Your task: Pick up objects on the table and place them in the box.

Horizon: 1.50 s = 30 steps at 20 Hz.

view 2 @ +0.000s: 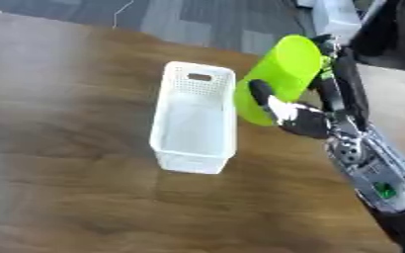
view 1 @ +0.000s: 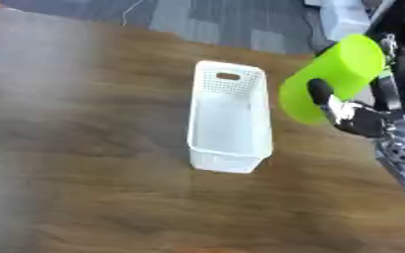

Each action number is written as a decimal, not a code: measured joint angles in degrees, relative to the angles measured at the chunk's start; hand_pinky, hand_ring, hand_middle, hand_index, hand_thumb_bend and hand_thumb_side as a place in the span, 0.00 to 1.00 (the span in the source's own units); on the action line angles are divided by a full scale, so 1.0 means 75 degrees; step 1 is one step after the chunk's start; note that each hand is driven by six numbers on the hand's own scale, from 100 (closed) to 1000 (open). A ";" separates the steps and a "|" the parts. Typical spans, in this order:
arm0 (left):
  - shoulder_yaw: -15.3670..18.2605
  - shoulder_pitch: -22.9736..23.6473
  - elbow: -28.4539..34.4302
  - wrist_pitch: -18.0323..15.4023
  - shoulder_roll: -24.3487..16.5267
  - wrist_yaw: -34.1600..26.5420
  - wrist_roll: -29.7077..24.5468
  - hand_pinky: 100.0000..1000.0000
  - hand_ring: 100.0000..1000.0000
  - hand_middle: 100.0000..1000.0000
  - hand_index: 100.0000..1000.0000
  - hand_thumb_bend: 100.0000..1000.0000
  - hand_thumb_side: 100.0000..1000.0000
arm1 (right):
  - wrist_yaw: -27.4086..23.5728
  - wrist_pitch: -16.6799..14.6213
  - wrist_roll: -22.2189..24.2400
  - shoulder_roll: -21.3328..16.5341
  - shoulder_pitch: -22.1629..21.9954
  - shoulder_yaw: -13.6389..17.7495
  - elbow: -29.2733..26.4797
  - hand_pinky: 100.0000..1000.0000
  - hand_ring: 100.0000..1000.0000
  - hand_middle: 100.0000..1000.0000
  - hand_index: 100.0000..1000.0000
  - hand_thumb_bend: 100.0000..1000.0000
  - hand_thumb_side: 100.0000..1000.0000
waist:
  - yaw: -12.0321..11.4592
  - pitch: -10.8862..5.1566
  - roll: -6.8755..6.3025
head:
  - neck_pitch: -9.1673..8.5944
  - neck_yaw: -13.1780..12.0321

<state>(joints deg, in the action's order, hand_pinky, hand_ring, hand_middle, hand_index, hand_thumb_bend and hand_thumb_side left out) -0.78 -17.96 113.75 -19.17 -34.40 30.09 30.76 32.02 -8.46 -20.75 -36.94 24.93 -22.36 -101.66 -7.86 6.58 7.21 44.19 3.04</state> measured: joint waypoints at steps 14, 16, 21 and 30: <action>0.0014 -0.0505 0.0000 0.0090 0.0014 -0.0328 -0.0196 0.42 0.47 0.66 0.67 0.56 1.00 | 0.1088 -0.0277 0.0407 0.0009 0.1018 0.0039 0.1694 0.00 0.00 0.00 0.00 0.28 0.77 | -0.0390 -0.0045 0.0128 | 0.0000 0.0006; 0.0043 -0.0575 0.0000 0.0101 0.0022 -0.0372 -0.0230 0.42 0.47 0.66 0.67 0.56 1.00 | 0.1120 -0.0300 0.0435 0.0009 0.1135 0.0071 0.1795 0.00 0.00 0.00 0.00 0.27 0.77 | -0.0450 -0.0045 0.0154 | 0.0000 0.0006; 0.0045 -0.0765 0.0000 0.0096 0.0081 -0.0509 -0.0319 0.42 0.47 0.66 0.67 0.56 1.00 | 0.1140 -0.0304 0.0532 0.0075 0.1414 0.0076 0.2056 0.00 0.00 0.00 0.00 0.27 0.78 | -0.0605 -0.0045 0.0231 | 0.0000 0.0007; 0.0046 -0.1015 0.0001 0.0084 0.0141 -0.0731 -0.0425 0.43 0.47 0.66 0.67 0.57 1.00 | 0.0884 -0.0294 0.0522 0.0337 0.1513 0.0042 0.2390 0.00 0.00 0.00 0.00 0.26 0.79 | -0.0767 -0.0045 0.0305 | 0.0000 0.0008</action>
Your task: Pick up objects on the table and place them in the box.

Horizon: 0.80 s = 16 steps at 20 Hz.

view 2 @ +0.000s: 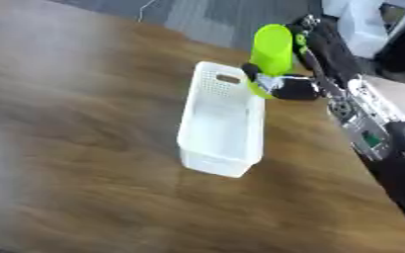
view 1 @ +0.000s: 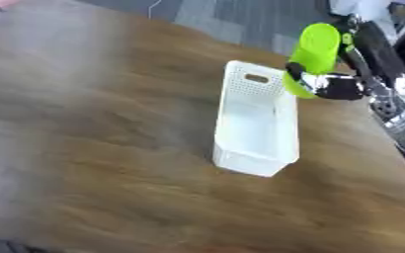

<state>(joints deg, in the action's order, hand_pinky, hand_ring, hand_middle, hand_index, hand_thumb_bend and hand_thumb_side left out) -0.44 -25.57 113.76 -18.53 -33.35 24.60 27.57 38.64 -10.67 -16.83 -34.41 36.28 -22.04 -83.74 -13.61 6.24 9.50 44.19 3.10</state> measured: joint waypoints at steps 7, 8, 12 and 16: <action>0.0000 -0.0051 0.0000 0.0012 0.0000 -0.0058 -0.0060 0.42 0.47 0.66 0.67 0.57 1.00 | -0.0766 0.0078 -0.0079 0.0252 0.0047 -0.0162 0.0142 0.00 0.00 0.00 0.00 0.26 0.80 | -0.0036 -0.0004 0.0027 | 0.0000 0.0098; 0.0000 -0.0051 0.0000 0.0010 0.0001 -0.0060 -0.0071 0.42 0.47 0.66 0.67 0.57 1.00 | -0.0866 0.0081 -0.0083 0.0285 0.0071 -0.0191 0.0154 0.00 0.00 0.00 0.00 0.26 0.80 | -0.0039 -0.0004 0.0027 | 0.0000 0.0157; -0.0002 -0.0051 0.0000 0.0007 0.0002 -0.0066 -0.0095 0.42 0.47 0.66 0.67 0.57 1.00 | -0.1330 0.0098 -0.0099 0.0421 0.0114 -0.0294 0.0217 0.00 0.00 0.00 0.00 0.25 0.81 | -0.0049 -0.0005 0.0029 | 0.0000 0.0342; -0.0002 -0.0052 0.0000 -0.0003 0.0005 -0.0069 -0.0126 0.42 0.47 0.66 0.67 0.57 1.00 | -0.2113 0.0169 -0.0111 0.0564 0.0136 -0.0441 0.0227 0.00 0.00 0.00 0.00 0.23 0.85 | -0.0074 -0.0015 0.0036 | 0.0000 0.0408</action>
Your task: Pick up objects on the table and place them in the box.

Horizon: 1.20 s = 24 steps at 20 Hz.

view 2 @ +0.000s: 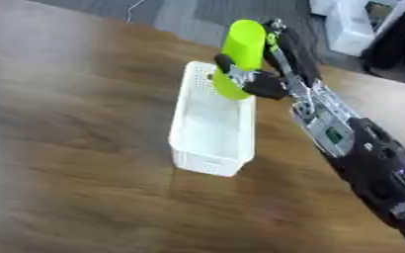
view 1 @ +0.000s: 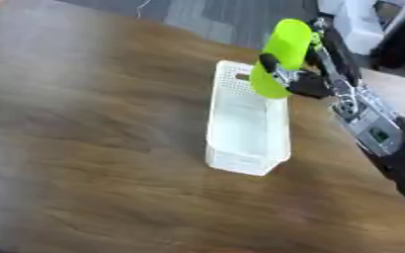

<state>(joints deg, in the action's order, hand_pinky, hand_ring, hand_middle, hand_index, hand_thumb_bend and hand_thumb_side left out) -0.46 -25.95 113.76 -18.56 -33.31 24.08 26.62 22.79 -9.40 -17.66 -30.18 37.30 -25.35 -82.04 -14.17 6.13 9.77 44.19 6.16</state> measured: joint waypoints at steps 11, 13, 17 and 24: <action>0.0001 0.0019 0.0000 0.0002 -0.0001 -0.0001 0.0000 0.43 0.47 0.66 0.67 0.57 1.00 | -0.2445 0.0560 0.0235 -0.0034 -0.0409 -0.0657 -0.1460 0.00 0.00 0.00 0.00 0.24 0.85 | 0.0039 -0.0098 0.0026 | 0.0000 0.0057; 0.0001 0.0033 0.0000 -0.0001 -0.0001 -0.0001 0.0003 0.43 0.47 0.66 0.67 0.57 1.00 | -0.2410 0.0576 0.0251 -0.0029 -0.0406 -0.0663 -0.1516 0.00 0.00 0.00 0.00 0.24 0.85 | 0.0039 -0.0098 0.0019 | 0.0000 0.0052; 0.0001 0.0007 0.0000 -0.0012 -0.0001 0.0000 0.0014 0.43 0.47 0.66 0.67 0.57 1.00 | -0.2148 0.0476 0.0204 -0.0027 -0.0411 -0.0658 -0.1509 0.00 0.00 0.00 0.00 0.25 0.86 | 0.0006 -0.0085 0.0006 | 0.0000 0.0040; 0.0000 -0.0067 0.0000 -0.0012 0.0000 -0.0039 0.0010 0.43 0.47 0.66 0.67 0.57 1.00 | -0.0866 0.0323 0.0289 -0.0035 -0.0749 -0.0527 -0.1229 0.00 0.00 0.32 0.35 0.22 1.00 | -0.0015 -0.0067 0.0031 | 0.0000 0.0033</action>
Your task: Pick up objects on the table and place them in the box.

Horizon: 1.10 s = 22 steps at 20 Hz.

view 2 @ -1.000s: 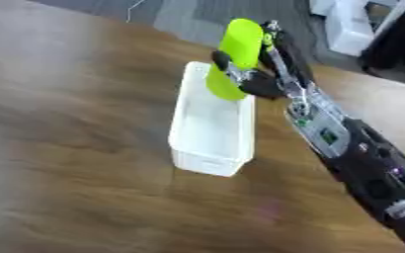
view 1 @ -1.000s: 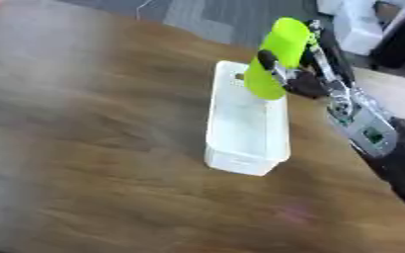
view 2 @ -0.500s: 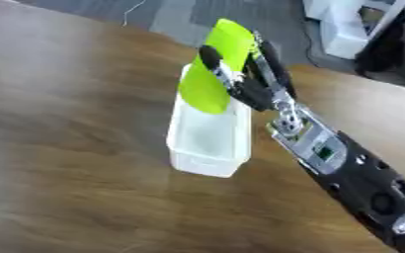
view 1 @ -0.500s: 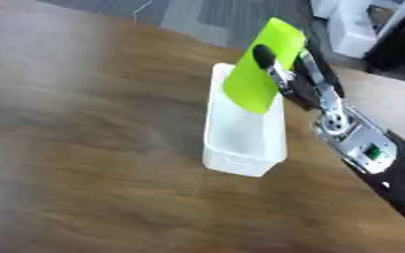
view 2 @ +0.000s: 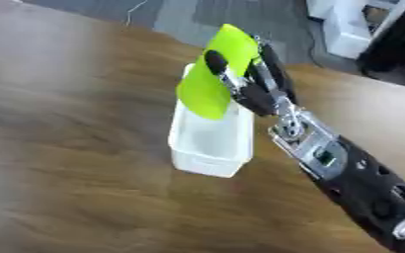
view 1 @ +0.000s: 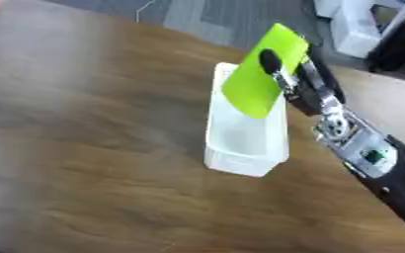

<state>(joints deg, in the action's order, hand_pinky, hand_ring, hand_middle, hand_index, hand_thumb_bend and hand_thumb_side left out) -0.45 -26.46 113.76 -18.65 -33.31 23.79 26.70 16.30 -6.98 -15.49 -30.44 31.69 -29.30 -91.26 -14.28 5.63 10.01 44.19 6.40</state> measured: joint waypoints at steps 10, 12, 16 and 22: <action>0.0000 0.0001 0.0000 -0.0004 0.0000 -0.0011 -0.0004 0.43 0.47 0.66 0.67 0.57 1.00 | 0.1772 -0.0131 0.0939 0.0008 -0.0198 0.0255 0.0742 0.56 0.72 0.84 0.83 0.24 1.00 | 0.0029 0.0084 -0.0002 | 0.0000 -0.0027; -0.0001 0.0001 0.0000 -0.0005 0.0000 -0.0010 -0.0005 0.42 0.47 0.66 0.67 0.56 1.00 | 0.1882 -0.0174 0.0936 0.0009 -0.0197 0.0292 0.0804 0.57 0.73 0.84 0.83 0.25 1.00 | 0.0032 0.0088 -0.0004 | 0.0000 -0.0027; -0.0002 0.0001 0.0000 -0.0012 0.0000 -0.0010 -0.0011 0.42 0.47 0.66 0.67 0.56 1.00 | 0.2099 -0.0262 0.0868 0.0010 -0.0194 0.0347 0.0934 0.60 0.74 0.85 0.85 0.31 1.00 | 0.0032 0.0128 -0.0004 | 0.0000 -0.0027; -0.0003 0.0000 0.0000 -0.0033 0.0003 -0.0010 -0.0032 0.42 0.47 0.66 0.67 0.57 1.00 | 0.2463 -0.0429 0.0798 0.0004 -0.0171 0.0476 0.1009 0.68 0.76 0.84 0.84 0.37 1.00 | 0.0011 0.0140 -0.0004 | 0.0000 -0.0045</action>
<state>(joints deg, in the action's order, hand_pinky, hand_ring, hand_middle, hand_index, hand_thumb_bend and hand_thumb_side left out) -0.47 -26.45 113.76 -18.89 -33.28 23.71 26.46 34.77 -10.20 -9.51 -30.41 30.40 -25.73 -83.69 -14.20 6.68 9.98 44.19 6.07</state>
